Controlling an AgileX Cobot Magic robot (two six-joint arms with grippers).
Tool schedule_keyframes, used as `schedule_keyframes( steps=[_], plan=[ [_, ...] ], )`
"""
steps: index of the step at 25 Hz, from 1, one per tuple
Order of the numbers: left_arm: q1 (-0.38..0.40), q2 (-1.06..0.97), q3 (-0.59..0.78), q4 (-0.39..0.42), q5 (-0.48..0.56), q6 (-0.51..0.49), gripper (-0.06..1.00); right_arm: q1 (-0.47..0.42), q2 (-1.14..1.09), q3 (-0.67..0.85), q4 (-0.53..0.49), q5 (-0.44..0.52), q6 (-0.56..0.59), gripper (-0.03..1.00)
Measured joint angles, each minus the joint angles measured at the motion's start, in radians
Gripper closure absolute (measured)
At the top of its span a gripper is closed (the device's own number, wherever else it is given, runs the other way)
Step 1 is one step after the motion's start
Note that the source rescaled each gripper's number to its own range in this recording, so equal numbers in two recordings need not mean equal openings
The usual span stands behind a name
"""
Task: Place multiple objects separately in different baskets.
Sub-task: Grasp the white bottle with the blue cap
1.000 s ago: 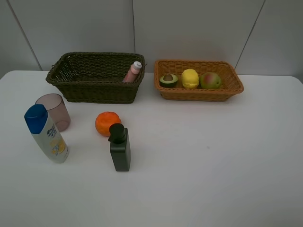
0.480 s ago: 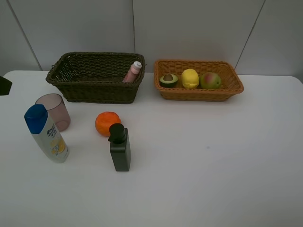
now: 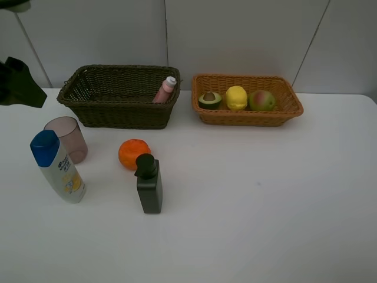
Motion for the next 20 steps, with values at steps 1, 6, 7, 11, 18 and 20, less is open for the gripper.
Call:
schedule_keyframes(
  steps=[1,6,7,11,18,20],
  plan=[
    [0.000,0.019,-0.009,0.001,0.000,0.000,-0.05,0.000,0.000,0.000,0.000,0.000,0.000,-0.03],
    [0.000,0.103,-0.028,-0.028,0.017,0.000,-0.05,0.000,0.000,0.000,0.000,0.000,0.000,-0.03],
    [0.000,0.116,-0.028,-0.037,0.027,0.000,-0.05,0.000,0.000,0.000,0.000,0.000,0.000,-0.03],
    [0.000,0.161,-0.028,-0.048,0.074,-0.010,-0.05,0.000,0.000,0.000,0.000,0.000,0.000,-0.03],
    [0.000,0.258,-0.028,-0.052,0.093,-0.031,-0.05,0.000,0.000,0.000,0.000,0.000,0.000,-0.03],
    [0.000,0.288,-0.028,-0.060,0.099,-0.032,-0.05,0.000,0.000,0.000,0.000,0.000,0.000,-0.03]
  ],
)
